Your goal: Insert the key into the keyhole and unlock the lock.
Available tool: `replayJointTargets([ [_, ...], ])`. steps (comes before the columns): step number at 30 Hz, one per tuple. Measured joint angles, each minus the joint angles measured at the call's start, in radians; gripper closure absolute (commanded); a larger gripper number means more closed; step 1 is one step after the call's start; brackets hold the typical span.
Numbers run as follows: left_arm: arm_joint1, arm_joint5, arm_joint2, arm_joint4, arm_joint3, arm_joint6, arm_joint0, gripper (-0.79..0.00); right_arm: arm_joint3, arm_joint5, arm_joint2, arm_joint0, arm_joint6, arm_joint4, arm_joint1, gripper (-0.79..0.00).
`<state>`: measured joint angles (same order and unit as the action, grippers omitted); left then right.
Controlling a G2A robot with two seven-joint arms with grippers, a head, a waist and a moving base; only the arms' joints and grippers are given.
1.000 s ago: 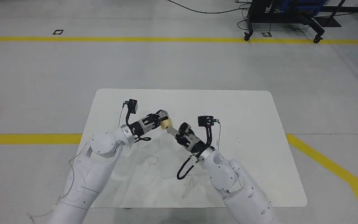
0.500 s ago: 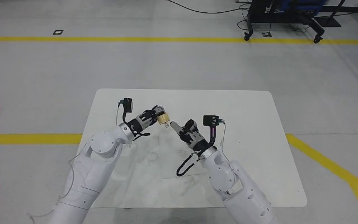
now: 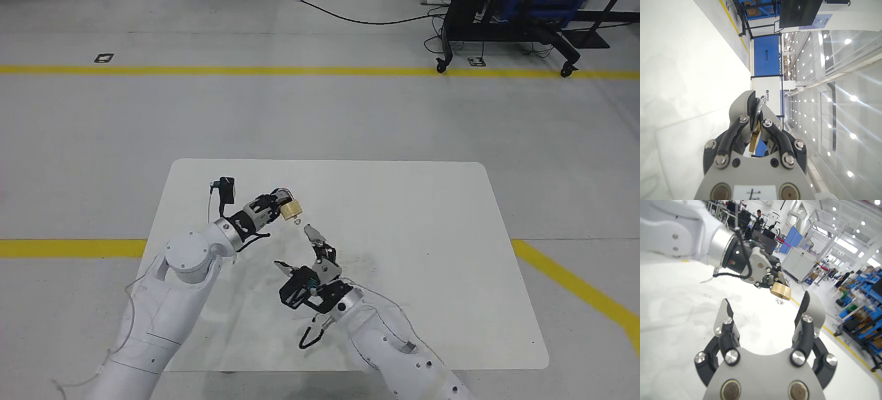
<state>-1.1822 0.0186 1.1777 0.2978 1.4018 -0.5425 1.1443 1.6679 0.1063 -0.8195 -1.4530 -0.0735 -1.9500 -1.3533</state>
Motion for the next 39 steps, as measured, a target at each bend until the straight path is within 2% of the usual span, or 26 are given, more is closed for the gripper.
replayJointTargets([
  [2, -0.001, 0.001, -0.002, -0.005, 0.001, -0.002, 0.000, 0.000, -0.008, 0.019, 0.012, 0.009, 0.022, -0.050, -0.004, -0.403],
  [10, -0.001, -0.015, -0.002, -0.022, -0.005, -0.030, -0.002, 0.000, -0.057, 0.174, 0.052, 0.047, 0.128, -0.174, -0.031, -0.363],
  [17, -0.001, -0.022, -0.005, -0.034, -0.004, -0.047, 0.000, 0.000, -0.084, 0.181, 0.064, 0.067, 0.196, -0.208, -0.047, -0.277],
  [19, -0.001, -0.024, -0.005, -0.035, -0.004, -0.052, 0.000, 0.000, -0.095, 0.189, 0.061, 0.076, 0.217, -0.207, -0.052, -0.200],
  [21, -0.002, -0.025, -0.004, -0.035, -0.005, -0.055, 0.000, 0.000, -0.102, 0.193, 0.062, 0.081, 0.227, -0.205, -0.057, -0.166],
  [24, -0.002, -0.024, -0.004, -0.033, -0.006, -0.061, -0.001, 0.000, -0.110, 0.204, 0.059, 0.085, 0.237, -0.202, -0.063, 0.000],
  [30, -0.003, -0.025, -0.002, -0.033, -0.008, -0.067, -0.002, 0.000, -0.100, 0.195, 0.046, 0.074, 0.213, -0.127, -0.071, 0.000],
  [35, -0.003, -0.032, 0.001, -0.036, -0.007, -0.073, -0.001, 0.000, -0.074, 0.138, 0.007, 0.054, 0.153, 0.037, -0.073, 0.000],
  [39, -0.002, -0.040, 0.005, -0.036, -0.005, -0.076, 0.002, 0.000, -0.046, 0.054, -0.035, 0.033, 0.106, 0.191, -0.071, 0.000],
])
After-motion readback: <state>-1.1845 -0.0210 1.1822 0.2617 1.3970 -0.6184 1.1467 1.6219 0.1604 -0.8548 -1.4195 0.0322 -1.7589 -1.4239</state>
